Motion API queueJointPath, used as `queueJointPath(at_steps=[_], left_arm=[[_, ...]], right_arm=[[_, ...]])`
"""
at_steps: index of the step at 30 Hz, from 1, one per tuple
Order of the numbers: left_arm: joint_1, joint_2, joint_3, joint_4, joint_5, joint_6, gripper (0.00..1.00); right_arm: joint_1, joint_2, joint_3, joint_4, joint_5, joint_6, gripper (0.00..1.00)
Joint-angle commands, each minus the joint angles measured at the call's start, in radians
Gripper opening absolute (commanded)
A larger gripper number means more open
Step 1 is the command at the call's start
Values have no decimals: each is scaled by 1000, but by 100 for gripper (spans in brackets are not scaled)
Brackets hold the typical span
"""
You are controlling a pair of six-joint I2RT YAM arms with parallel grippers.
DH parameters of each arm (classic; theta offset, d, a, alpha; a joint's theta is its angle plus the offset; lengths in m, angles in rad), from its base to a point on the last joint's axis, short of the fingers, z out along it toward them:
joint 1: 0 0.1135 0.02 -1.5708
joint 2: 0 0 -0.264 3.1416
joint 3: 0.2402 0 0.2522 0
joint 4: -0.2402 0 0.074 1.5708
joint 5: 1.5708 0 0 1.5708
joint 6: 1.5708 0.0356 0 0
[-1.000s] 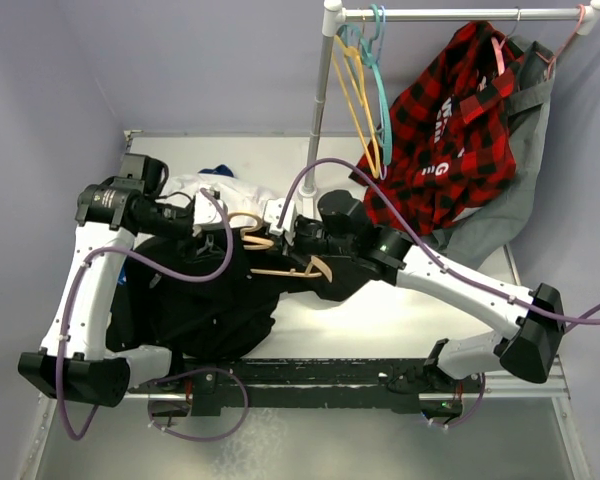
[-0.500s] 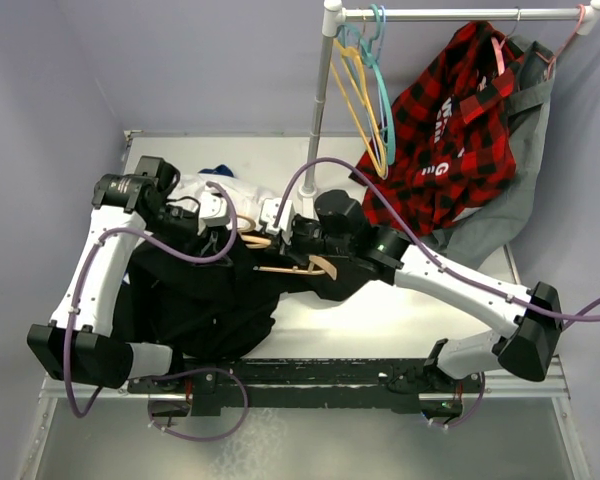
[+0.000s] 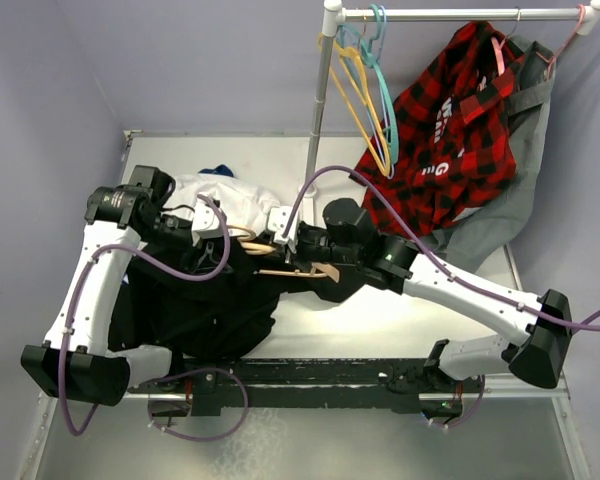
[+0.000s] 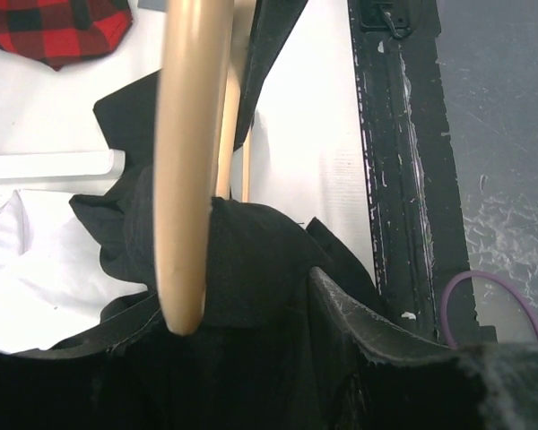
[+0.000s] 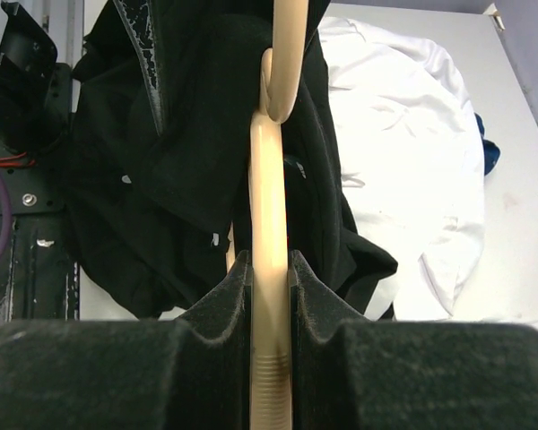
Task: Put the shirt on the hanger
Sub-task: Hang the shirt on the hanger.
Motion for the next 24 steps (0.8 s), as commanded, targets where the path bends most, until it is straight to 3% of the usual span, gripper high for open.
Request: queueJointPath(at_steps=[1,2,4,6,8,17,21,24], left_arm=[[-19,-34,-26,-45,133,72,0],[-20,-36,-28,-45,126,73,0],[-23,-44,-36,-46,105,86,0],[-24,-49,-42,-46,82,94,0],[-24,-44,-46,-46,54,102,0],[-23,-42,-28,-46,18,100,0],[-24,-32,-13,-45,26,96,0],[-24,-28,16,-45,13,84,0]], right_arm=[[-8,-38,7,178,-32,25,0],[-8,-49,4,175,-27,23,12],[-8,-86,-19,193,-7,34,46],[-9,-142,-61,226,5,42,66],[-15,-207,-94,247,36,53,97],[-116,-506,-271,292,165,182,100],[-118,-566,-297,183,269,184,100],[-117,-553,-321,80,207,153,100]])
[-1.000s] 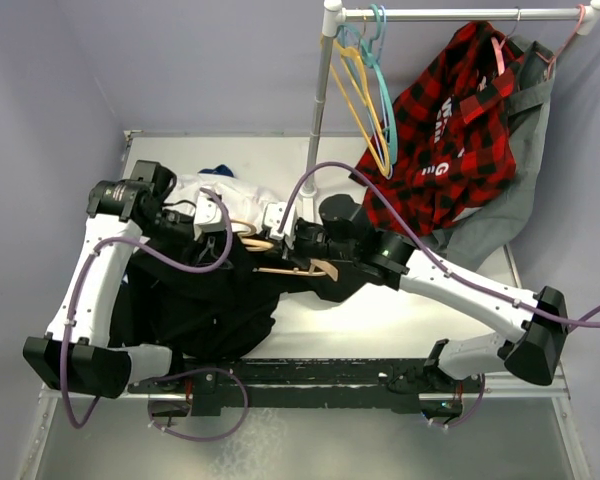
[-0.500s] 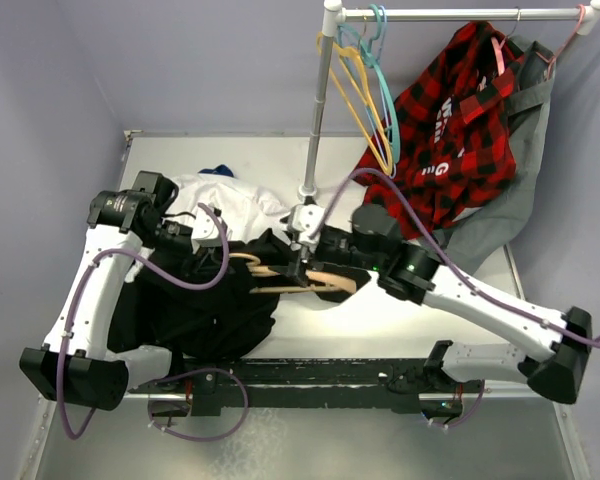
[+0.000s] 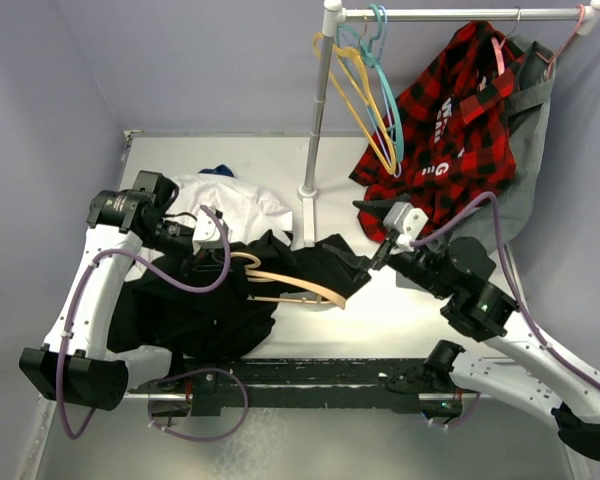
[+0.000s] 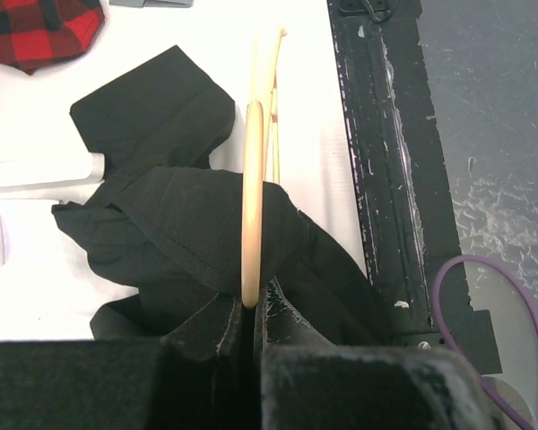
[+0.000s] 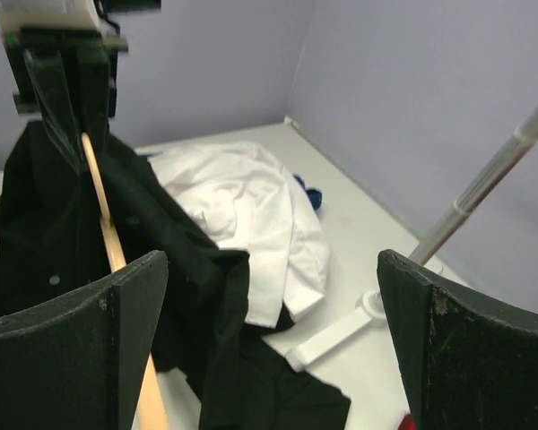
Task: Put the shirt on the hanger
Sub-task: Hang the shirt on the hanger.
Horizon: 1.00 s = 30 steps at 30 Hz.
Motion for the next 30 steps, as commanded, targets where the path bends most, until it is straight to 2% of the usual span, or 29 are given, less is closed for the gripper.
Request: queueJointPath(at_steps=[1,4,8,12,17,24,29,30], left_arm=[[-2,-2,68,-13,27,11,0],[-2,0,84,-13,30,2,0],[-2,-1,96,-12,24,-7,0],[-2,-7,105,-13,21,-12,0],[-2,-2,107,-13,18,-11,0],[-2,2,97,-13,9,-11,0],[-2,15,102,-12,19,-12,0],[-2,19,102,-11,24,-14,0]], right_arm=[[-1,35,-35,-119,1,-23,100],[-1,124,-12,-143,-109,-62,100],[0,292,72,-167,-138,-117,100],[0,385,133,-165,-211,-141,98],[0,495,248,-242,-290,-154,95],[-2,397,236,-207,-173,-135,99],[-3,354,248,-268,-421,-94,99],[-1,358,248,-283,-430,-99,99]])
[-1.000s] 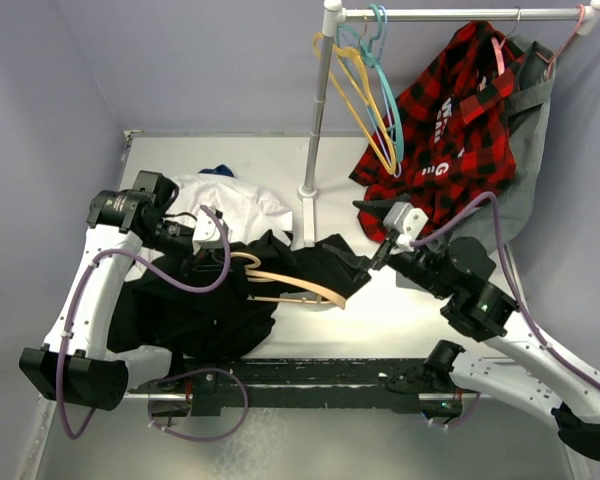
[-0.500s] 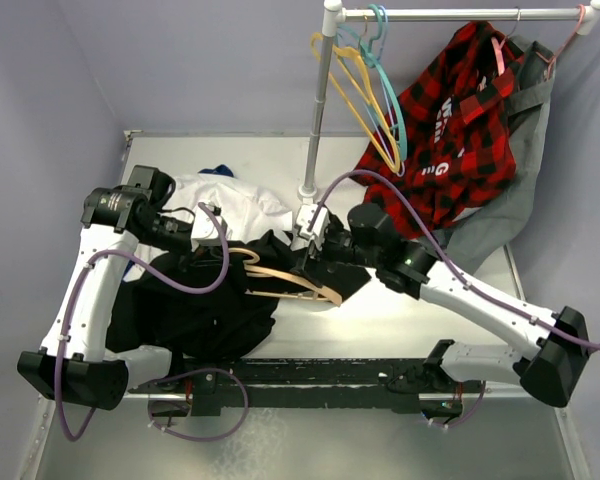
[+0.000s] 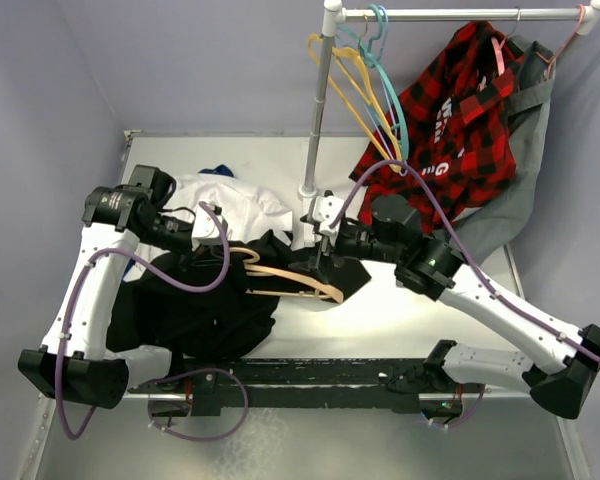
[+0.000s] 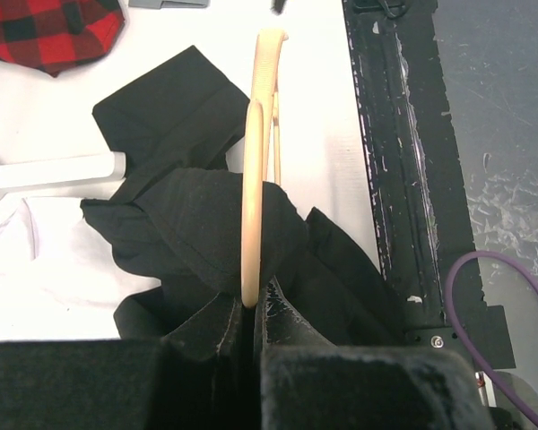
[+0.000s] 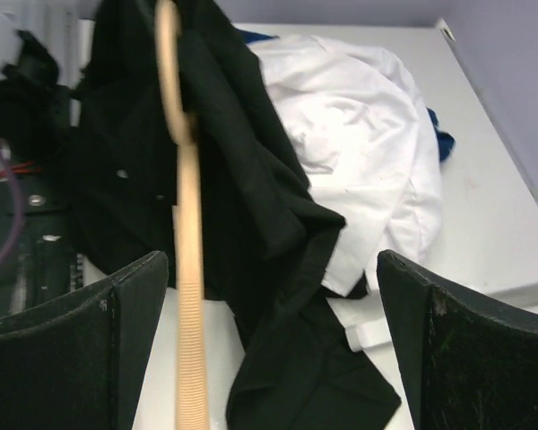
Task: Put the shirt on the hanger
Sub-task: Hang the shirt on the hanger.
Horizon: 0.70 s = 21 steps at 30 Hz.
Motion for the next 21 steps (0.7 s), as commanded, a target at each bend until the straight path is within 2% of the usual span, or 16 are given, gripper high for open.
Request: queueJointPath(at_steps=[1,8,14,16,19,20,21], left_arm=[[-2,15,37,-5,55,-7,0],[-2,32,47,-5,64,-15,0],[-2,33,48,-6,59,-17,0],[-2,35,47,-5,58,-15,0],[-2,39,45,-4,60,-16,0],[-2,41,44,-5,62,-16,0],[-2,42,45,-5,64,-15,0]], right_arm=[[3,-11,33,-54,-179,17,99],[3,116,39,-100,-192,-3,91],[4,181,42,-67,-179,1,78],[8,193,46,-58,-193,-1,64],[12,202,49,-25,-187,4,26],[14,200,49,-10,-180,5,5],[18,193,40,18,-164,13,0]])
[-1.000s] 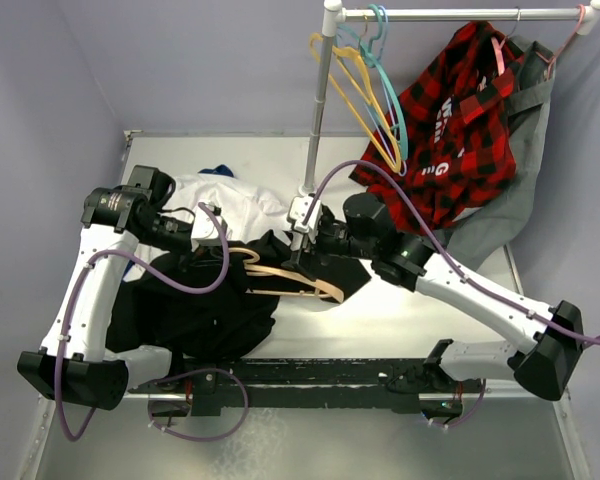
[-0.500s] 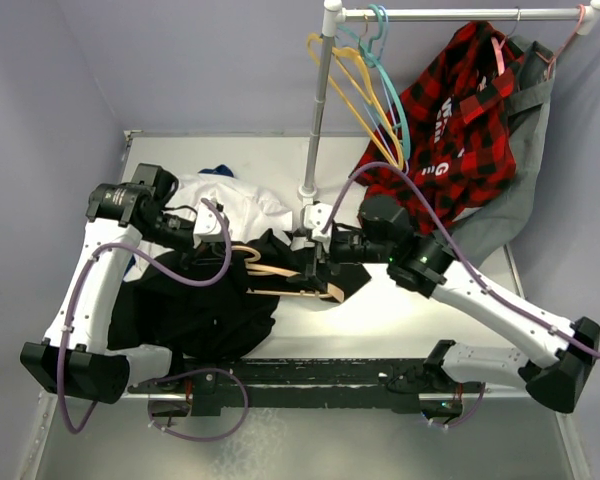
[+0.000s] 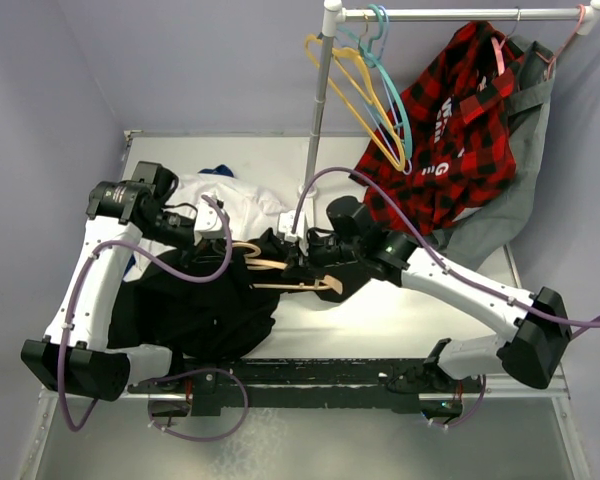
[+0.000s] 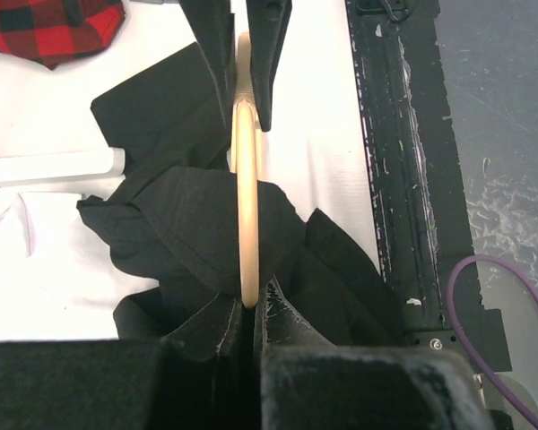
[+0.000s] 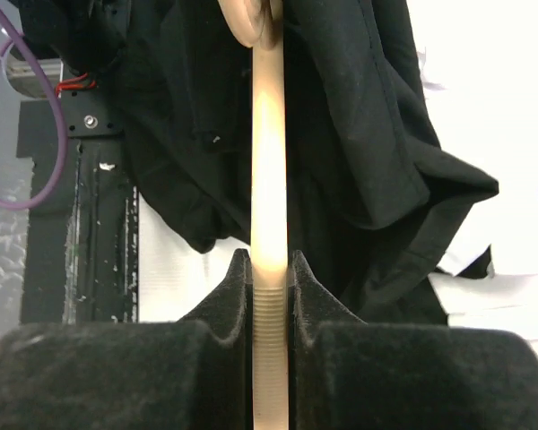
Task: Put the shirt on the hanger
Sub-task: Hang the shirt on the hanger.
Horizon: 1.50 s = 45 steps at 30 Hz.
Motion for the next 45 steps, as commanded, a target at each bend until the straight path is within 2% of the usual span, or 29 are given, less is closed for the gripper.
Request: queueJointPath(at_steps=[1,5,8,15,20,28,30,33,38,45], left_arm=[[-2,5,33,-7,58,1,0],[-2,13,39,-7,46,-1,0],[-2,22,50,-7,24,-13,0],[-2,26,70,-7,17,-26,0],[-2,21,75,-7,14,-29,0],[-2,16,80,-7,16,-37,0],[-2,16,76,-7,7,-43,8],[-2,20,71,-7,-18,-50,31],[-2,20,71,-7,-35,-57,57],[-2,30,68,-7,-38,-62,70]], right_arm=[[14,-30,18,130,10,25,0],[21,-130,-66,258,63,41,0],[20,-223,-149,284,103,72,0],[21,-326,-173,236,147,60,0],[20,-311,-164,273,152,71,0],[20,-183,-116,289,100,60,0],[20,-176,-117,293,113,48,0],[20,-202,-132,262,110,44,0],[20,-268,-170,266,146,58,0],[20,-349,-211,274,178,83,0]])
